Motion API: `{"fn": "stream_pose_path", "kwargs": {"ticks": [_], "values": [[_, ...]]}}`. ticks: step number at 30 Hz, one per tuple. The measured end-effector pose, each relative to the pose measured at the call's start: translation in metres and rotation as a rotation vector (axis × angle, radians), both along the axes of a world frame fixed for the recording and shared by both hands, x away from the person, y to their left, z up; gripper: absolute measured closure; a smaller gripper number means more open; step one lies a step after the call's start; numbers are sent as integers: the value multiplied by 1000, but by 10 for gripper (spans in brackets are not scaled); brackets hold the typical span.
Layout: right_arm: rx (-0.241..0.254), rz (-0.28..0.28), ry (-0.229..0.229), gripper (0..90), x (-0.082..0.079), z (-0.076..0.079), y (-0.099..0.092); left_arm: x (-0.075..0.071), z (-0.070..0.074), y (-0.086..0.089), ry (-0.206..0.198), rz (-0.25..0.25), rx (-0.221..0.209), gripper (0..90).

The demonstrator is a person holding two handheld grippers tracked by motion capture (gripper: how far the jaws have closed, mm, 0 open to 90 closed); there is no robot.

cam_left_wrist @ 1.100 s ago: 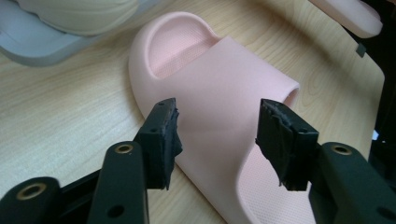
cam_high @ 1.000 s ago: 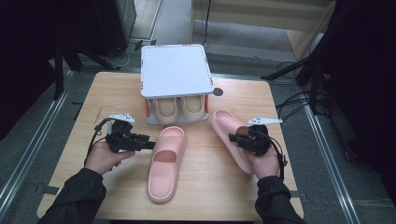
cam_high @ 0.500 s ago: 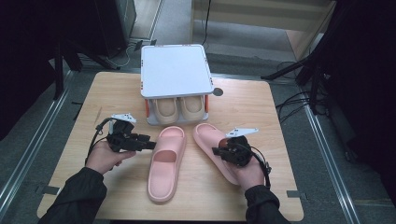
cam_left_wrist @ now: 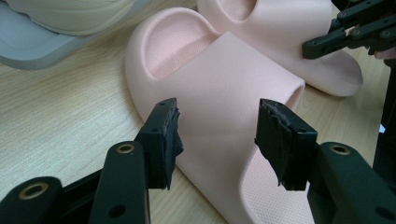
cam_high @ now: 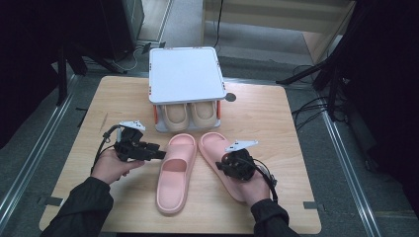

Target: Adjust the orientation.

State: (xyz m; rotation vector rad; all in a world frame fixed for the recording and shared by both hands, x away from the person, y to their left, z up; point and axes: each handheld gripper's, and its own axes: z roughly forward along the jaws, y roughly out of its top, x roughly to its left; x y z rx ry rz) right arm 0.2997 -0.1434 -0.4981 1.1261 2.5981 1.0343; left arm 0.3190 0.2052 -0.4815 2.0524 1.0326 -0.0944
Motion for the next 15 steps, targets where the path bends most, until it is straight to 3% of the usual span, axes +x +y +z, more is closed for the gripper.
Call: {"fn": "stream_pose_path", "kwargs": {"ticks": [4, 6, 8, 12, 15], "values": [[10, 14, 5, 804, 0, -2, 4, 0, 0, 0, 3, 0, 0, 480], [31, 19, 17, 792, 1, -3, 3, 1, 0, 1, 5, 2, -1, 476], [72, 28, 22, 726, 2, -1, 1, 1, 0, 2, 7, 4, -4, 474], [133, 34, 20, 690, 0, 9, -6, 1, 0, 3, 6, 10, -4, 466], [136, 34, 20, 677, -5, 17, -11, 1, 1, 4, 1, 14, -4, 466]]}}
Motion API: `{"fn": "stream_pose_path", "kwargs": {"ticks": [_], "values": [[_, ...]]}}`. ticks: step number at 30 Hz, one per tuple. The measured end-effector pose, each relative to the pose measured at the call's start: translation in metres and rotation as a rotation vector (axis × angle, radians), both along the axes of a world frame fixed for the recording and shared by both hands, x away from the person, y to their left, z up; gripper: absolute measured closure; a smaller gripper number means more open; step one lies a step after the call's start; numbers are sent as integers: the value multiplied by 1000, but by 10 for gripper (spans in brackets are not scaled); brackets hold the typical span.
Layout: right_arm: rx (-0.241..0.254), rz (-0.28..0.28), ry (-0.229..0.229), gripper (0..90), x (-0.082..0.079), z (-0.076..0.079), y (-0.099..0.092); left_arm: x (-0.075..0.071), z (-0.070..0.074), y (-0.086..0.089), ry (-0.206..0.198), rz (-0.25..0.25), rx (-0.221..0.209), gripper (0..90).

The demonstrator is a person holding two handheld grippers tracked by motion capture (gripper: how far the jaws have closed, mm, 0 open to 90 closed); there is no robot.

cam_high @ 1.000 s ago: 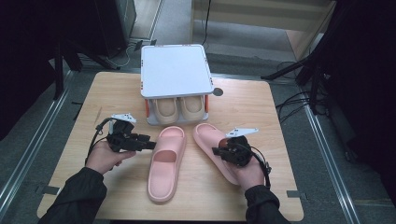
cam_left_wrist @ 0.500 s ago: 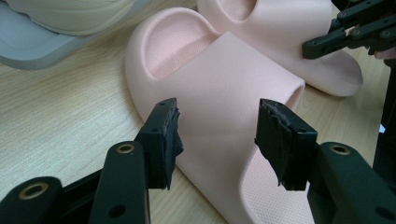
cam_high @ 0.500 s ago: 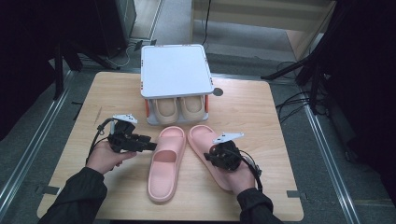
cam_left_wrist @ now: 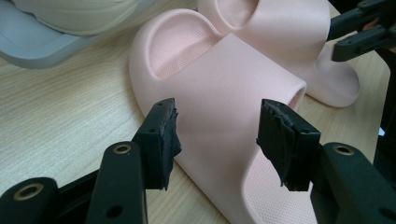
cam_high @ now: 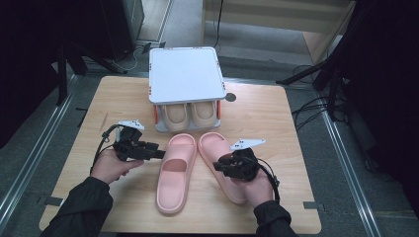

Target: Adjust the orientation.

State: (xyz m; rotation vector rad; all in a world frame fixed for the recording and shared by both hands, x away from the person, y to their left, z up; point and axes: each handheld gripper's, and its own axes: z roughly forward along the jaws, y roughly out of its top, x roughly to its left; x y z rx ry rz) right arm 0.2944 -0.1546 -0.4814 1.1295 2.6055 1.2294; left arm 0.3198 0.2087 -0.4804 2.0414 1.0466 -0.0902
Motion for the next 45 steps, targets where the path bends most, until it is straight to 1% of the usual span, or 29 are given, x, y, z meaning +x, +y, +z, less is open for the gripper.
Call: {"fn": "stream_pose_path", "kwargs": {"ticks": [1, 2, 3, 4, 7, 8, 12, 14, 15, 17, 20, 22, 23, 25, 28, 30, 33, 35, 36, 38, 41, 45], "values": [[1, 0, -2, 682, -2, 2, -3, 0, 0, 0, 1, 4, -1, 466], [20, -2, 1, 680, -3, 4, -5, 0, 0, 1, 4, 6, -3, 472], [27, -7, 11, 682, -4, 6, -8, 0, 1, 1, 9, 4, -4, 480], [34, -9, 8, 684, -4, 8, -11, 0, 1, 2, 8, 7, -7, 487], [50, -12, 17, 686, -6, 11, -18, 0, 1, 2, 9, 7, -4, 497], [55, -11, 13, 698, -6, 12, -20, 0, 1, 2, 7, 6, 0, 503], [76, -20, -12, 814, -5, 19, -31, -1, 0, 2, 5, 5, 4, 528], [70, -28, -14, 858, 0, 19, -36, -1, 0, 2, 1, 1, 8, 549], [62, -34, -16, 866, 2, 17, -39, -1, -1, 2, 1, 3, 8, 564], [49, -49, -19, 873, 9, 15, -46, -1, -2, 3, 5, 4, 14, 607], [46, -86, -35, 873, 20, 14, -58, -2, -4, 3, 13, 4, 18, 667], [39, -118, -38, 872, 28, 12, -65, -1, -6, 3, 20, -5, 29, 687], [39, -126, -37, 872, 32, 10, -68, -1, -7, 2, 21, 0, 33, 691], [34, -147, -23, 872, 38, 5, -71, -1, -9, 3, 25, -5, 41, 692], [11, -156, 0, 872, 46, -4, -71, -2, -11, 2, 16, 1, 48, 689], [-13, -151, 4, 870, 50, -9, -69, -2, -13, 2, 14, 4, 48, 686], [-42, -143, 22, 867, 54, -15, -63, -1, -16, 2, 27, 1, 57, 680], [-58, -127, 28, 868, 55, -19, -58, 0, -18, 3, 50, 8, 51, 674], [-71, -127, 24, 869, 55, -19, -56, 1, -20, 3, 51, 8, 57, 675], [-77, -115, 18, 869, 54, -18, -52, 0, -21, 2, 60, 3, 71, 676], [-77, -109, 15, 869, 54, -19, -50, 0, -22, -1, 59, -5, 76, 676], [-74, -108, 23, 866, 53, -19, -48, -1, -23, -5, 56, -25, 85, 677]]}}
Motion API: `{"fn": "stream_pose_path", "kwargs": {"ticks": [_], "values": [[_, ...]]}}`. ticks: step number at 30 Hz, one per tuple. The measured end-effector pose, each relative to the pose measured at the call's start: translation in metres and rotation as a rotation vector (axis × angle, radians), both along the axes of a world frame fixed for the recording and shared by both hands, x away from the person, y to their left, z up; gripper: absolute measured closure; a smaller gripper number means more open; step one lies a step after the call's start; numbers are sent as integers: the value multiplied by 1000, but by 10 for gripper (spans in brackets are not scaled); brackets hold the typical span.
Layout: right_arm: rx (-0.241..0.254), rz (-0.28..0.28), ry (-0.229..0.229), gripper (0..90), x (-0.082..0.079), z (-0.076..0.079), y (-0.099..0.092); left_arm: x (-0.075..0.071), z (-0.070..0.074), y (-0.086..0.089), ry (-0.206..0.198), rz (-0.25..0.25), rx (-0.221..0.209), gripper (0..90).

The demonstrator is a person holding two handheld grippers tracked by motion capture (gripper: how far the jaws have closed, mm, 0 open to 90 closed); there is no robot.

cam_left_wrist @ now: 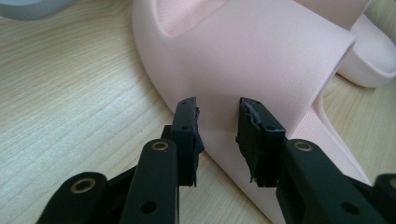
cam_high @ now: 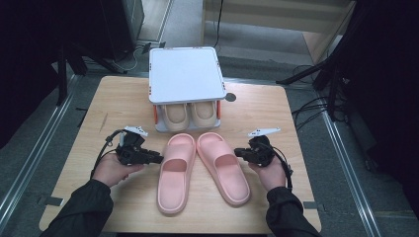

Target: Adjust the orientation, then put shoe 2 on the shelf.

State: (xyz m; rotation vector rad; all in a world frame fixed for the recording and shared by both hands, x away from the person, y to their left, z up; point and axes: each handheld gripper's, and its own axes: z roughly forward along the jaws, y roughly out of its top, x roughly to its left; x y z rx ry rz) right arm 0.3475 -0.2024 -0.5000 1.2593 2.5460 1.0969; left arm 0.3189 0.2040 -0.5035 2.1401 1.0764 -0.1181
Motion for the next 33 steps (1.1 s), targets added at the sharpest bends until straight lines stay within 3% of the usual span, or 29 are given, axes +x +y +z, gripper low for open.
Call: {"fn": "stream_pose_path", "kwargs": {"ticks": [13, 23, 33], "values": [[41, 28, 22, 850, -5, -5, 13, -4, 2, -6, -1, -26, -11, 677], [97, 11, 34, 832, -6, -10, 16, -5, 4, -8, 6, -29, -36, 648], [189, -22, -38, 751, -8, 3, 6, -7, 15, 4, -26, 16, -65, 592]]}}
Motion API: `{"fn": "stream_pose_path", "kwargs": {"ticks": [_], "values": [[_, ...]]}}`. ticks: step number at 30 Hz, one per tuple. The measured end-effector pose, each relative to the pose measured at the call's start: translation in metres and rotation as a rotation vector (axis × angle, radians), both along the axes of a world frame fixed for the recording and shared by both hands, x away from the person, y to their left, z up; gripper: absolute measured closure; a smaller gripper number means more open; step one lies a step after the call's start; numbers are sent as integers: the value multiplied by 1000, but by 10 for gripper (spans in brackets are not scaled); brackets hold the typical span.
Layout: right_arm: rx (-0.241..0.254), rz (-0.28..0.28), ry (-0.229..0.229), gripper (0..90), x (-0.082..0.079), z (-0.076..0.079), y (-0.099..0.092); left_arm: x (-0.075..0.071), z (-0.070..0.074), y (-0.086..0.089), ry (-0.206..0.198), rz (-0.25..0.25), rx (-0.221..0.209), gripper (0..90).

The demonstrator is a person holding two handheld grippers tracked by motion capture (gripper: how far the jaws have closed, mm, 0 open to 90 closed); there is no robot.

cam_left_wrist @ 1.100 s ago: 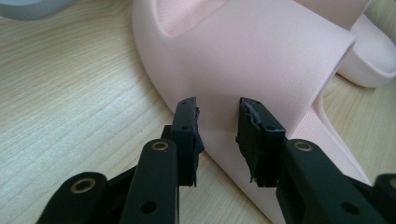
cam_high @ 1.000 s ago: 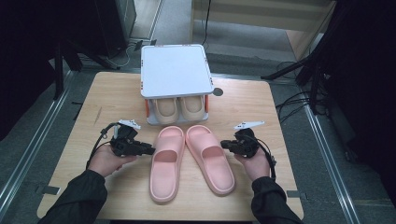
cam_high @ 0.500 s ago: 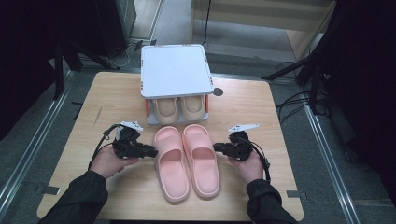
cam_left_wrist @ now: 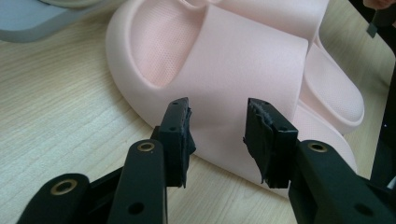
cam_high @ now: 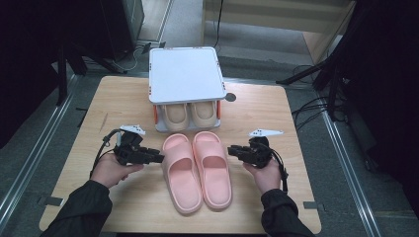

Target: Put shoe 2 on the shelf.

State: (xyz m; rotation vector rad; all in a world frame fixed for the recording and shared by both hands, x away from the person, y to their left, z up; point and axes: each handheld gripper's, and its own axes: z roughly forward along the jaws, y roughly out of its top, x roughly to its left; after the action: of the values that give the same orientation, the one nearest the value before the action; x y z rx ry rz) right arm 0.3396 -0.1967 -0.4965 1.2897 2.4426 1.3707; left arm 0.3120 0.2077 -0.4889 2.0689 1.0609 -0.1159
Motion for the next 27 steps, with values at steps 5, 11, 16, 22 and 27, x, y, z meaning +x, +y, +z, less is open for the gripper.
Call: {"fn": "stream_pose_path", "kwargs": {"ticks": [5, 11, 16, 22, 27], "values": [[32, 14, -17, 724, -8, 8, 3, 0, 2, 1, -5, 2, 5, 579], [68, 61, -36, 704, -26, 19, 14, -1, 4, 3, -10, 12, 6, 556], [96, 83, -30, 648, -42, 24, 26, -1, 5, 4, -10, 18, 9, 533], [86, 103, -8, 603, -53, 19, 44, 3, 7, 6, -11, 16, 3, 529], [81, 100, -7, 581, -59, 14, 57, 6, 9, 6, -15, 17, -3, 526]]}}
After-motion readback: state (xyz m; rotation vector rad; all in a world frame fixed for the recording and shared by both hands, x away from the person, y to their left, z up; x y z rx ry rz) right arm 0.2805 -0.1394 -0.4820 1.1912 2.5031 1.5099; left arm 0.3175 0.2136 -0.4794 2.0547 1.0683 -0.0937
